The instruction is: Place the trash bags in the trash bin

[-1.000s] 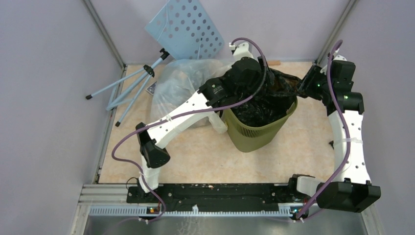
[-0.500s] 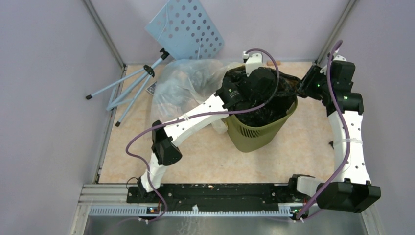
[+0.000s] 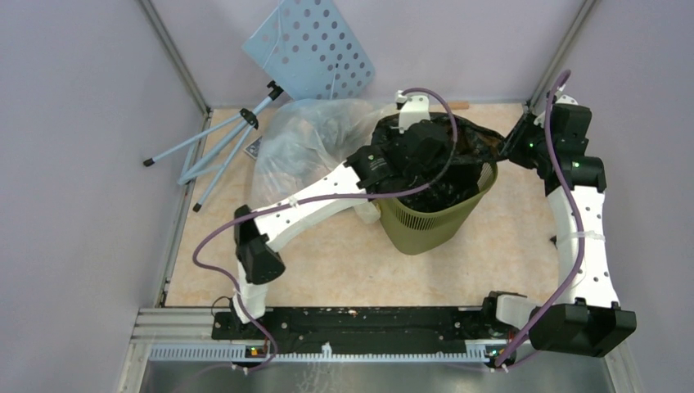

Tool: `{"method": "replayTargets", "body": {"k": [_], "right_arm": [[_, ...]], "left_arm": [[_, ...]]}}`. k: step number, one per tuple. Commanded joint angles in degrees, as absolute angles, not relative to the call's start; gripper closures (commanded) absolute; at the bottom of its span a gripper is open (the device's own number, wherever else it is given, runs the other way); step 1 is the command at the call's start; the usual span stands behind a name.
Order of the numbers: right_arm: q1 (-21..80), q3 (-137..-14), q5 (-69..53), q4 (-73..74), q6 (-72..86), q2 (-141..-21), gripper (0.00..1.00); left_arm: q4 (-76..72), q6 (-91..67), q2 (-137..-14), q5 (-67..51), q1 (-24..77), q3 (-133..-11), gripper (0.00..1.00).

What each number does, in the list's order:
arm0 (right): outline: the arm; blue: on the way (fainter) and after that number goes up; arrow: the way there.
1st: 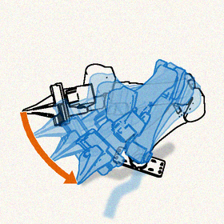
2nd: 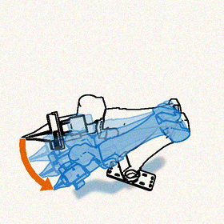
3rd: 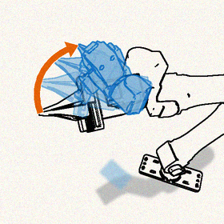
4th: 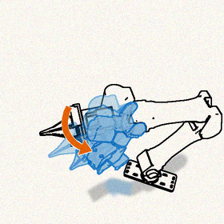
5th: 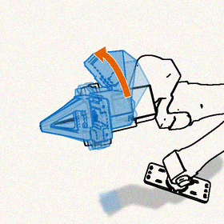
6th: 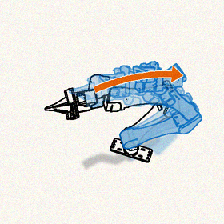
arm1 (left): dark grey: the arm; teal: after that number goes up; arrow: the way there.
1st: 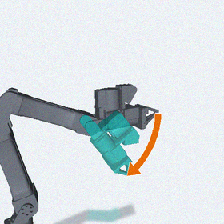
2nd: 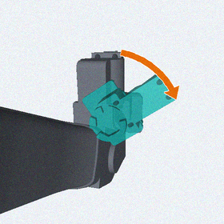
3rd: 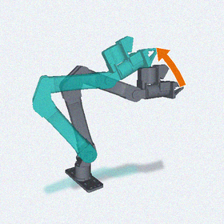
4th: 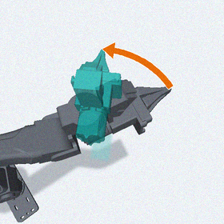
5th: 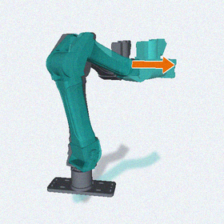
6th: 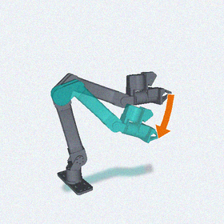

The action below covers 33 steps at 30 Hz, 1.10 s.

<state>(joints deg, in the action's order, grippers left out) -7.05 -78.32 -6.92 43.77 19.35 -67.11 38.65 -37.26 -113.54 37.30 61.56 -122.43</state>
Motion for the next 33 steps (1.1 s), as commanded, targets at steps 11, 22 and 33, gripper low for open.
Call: {"method": "replayTargets", "body": {"k": [11, 22, 33], "right_arm": [[-7.29, -73.42, -7.06, 42.30, 20.35, -63.09, 0.89], [-7.29, -66.64, -7.74, 40.34, 22.03, -57.26, 0.91], [-7.29, -63.77, -8.12, 40.24, 22.95, -53.96, 0.96]], "left_arm": [[28.30, -43.35, -88.26, 24.45, 62.93, -99.09, 1.00], [20.72, -49.63, -74.35, 17.53, 64.59, -82.01, 0.97], [14.44, -52.47, -67.91, 9.26, 65.83, -72.08, 0.97]]}}
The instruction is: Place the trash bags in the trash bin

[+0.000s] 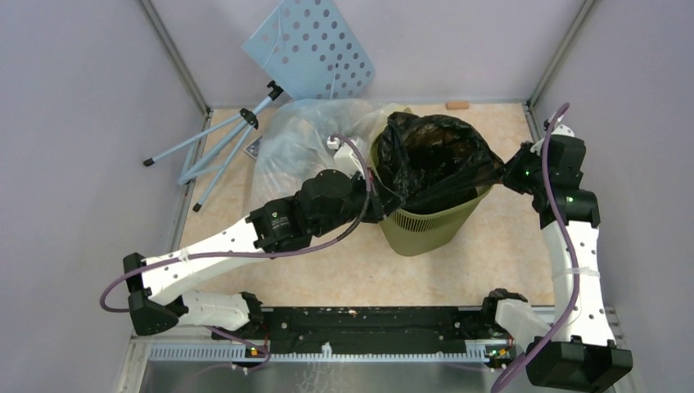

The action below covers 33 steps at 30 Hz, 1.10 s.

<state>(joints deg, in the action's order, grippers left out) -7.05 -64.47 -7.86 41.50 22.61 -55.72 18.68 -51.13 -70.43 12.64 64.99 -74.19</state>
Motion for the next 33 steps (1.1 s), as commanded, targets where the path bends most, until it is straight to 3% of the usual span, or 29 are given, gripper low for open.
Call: {"method": "replayTargets", "body": {"k": [1, 14, 33], "right_arm": [[-7.32, -63.38, -8.16, 40.26, 22.98, -53.63, 0.97], [-7.29, -60.73, -8.74, 40.56, 24.05, -50.09, 1.00], [-7.29, -56.27, -5.51, 42.70, 25.81, -43.39, 1.00]], "left_arm": [[13.94, -52.67, -67.33, 9.19, 66.09, -71.25, 0.97], [7.54, -54.83, -63.83, 10.22, 71.12, -63.90, 0.97], [9.55, -53.59, -59.46, 16.07, 71.72, -58.82, 0.97]]}}
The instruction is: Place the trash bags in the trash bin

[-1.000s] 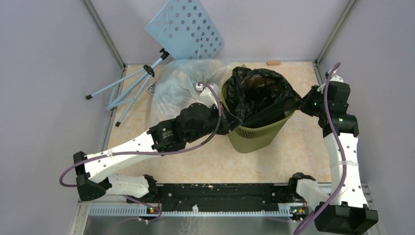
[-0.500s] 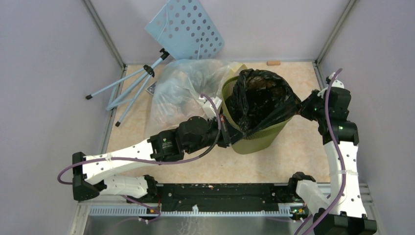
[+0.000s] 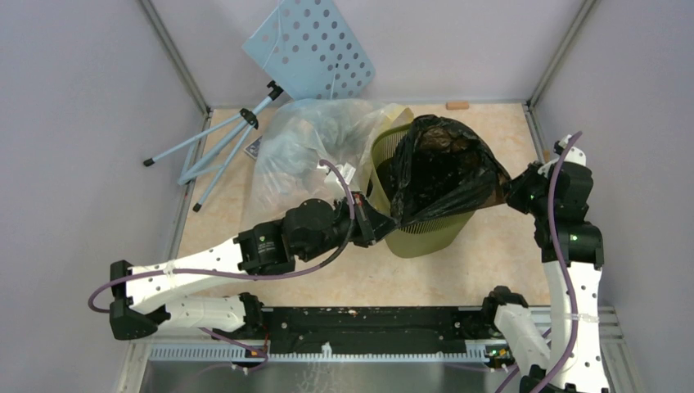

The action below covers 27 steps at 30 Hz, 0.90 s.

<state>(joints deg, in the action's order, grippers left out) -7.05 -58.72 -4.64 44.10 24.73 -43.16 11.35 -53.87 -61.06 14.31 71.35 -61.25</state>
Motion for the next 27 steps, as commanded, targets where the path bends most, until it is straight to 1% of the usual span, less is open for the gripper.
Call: {"method": "replayTargets", "body": {"k": [1, 5, 8, 10, 13, 14, 17, 18, 19, 22, 27], "right_arm": [[-7.29, -55.68, -5.77, 42.22, 26.02, -43.45, 1.00], [-7.29, -55.42, -6.86, 40.54, 26.54, -44.13, 0.99], [-7.29, -57.14, -6.54, 40.51, 26.30, -45.27, 0.86], [-7.30, -58.50, -5.78, 40.46, 26.27, -45.58, 0.83], [-7.34, -60.88, -5.20, 40.28, 26.26, -45.69, 0.73], [-7.30, -61.66, -4.86, 40.31, 26.21, -45.78, 0.69], [-7.29, -63.83, -2.97, 40.88, 26.02, -46.32, 0.48], [-7.29, -64.48, -2.29, 40.95, 26.04, -46.54, 0.43], [-7.29, -65.17, -1.86, 41.05, 25.97, -46.88, 0.41], [-7.29, -67.34, -1.68, 40.96, 25.93, -47.77, 0.41], [-7.29, -72.01, -8.50, 40.59, 24.23, -50.78, 0.46]], "left_arm": [[9.55, -53.67, -59.27, 16.42, 71.72, -58.21, 0.97], [9.56, -53.45, -56.81, 20.46, 71.64, -55.35, 0.95], [8.41, -52.87, -54.89, 24.43, 71.63, -52.71, 0.93], [8.22, -52.12, -54.27, 26.23, 71.63, -52.30, 0.91], [8.02, -50.63, -54.13, 27.92, 71.59, -52.54, 0.86], [7.87, -50.22, -54.15, 28.35, 71.56, -52.60, 0.85], [8.03, -49.22, -54.63, 29.97, 71.48, -52.93, 0.81], [8.65, -49.09, -54.83, 30.61, 71.41, -53.20, 0.80], [9.95, -49.64, -55.28, 31.64, 71.24, -53.62, 0.79], [14.18, -52.16, -56.16, 33.84, 70.28, -54.52, 0.76], [13.09, -52.90, -56.92, 29.00, 66.17, -52.68, 0.77]]}}
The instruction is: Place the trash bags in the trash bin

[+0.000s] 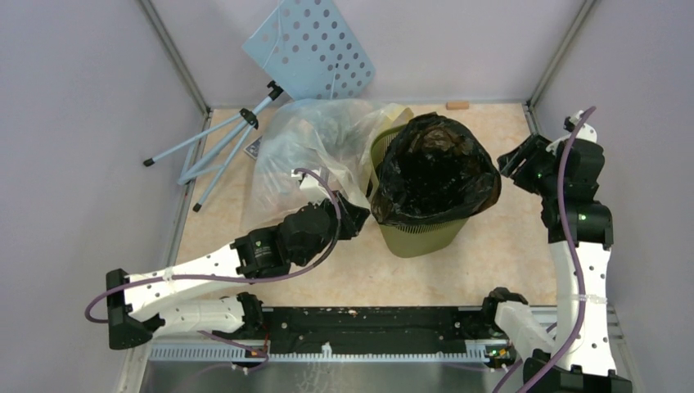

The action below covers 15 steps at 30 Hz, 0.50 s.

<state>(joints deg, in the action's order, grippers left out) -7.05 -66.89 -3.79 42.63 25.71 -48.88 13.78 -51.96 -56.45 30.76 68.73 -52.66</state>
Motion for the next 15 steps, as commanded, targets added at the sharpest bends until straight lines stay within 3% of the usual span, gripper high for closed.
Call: {"method": "replayTargets", "body": {"k": [1, 7, 10, 15], "right_arm": [[-7.29, -72.61, -10.34, 40.65, 23.69, -51.44, 0.47], [-7.29, -74.38, -16.46, 42.60, 22.57, -53.32, 0.45], [-7.29, -75.16, -15.78, 43.77, 21.88, -53.04, 0.43], [-7.29, -76.10, -18.15, 46.45, 21.36, -53.87, 0.46]], "left_arm": [[12.15, -52.68, -56.97, 28.01, 65.65, -52.06, 0.77], [13.09, -52.06, -56.35, 27.99, 64.42, -50.91, 0.79], [14.12, -47.65, -53.56, 27.68, 64.35, -51.55, 0.74], [16.01, -32.45, -50.28, 20.88, 64.38, -58.86, 0.47]]}}
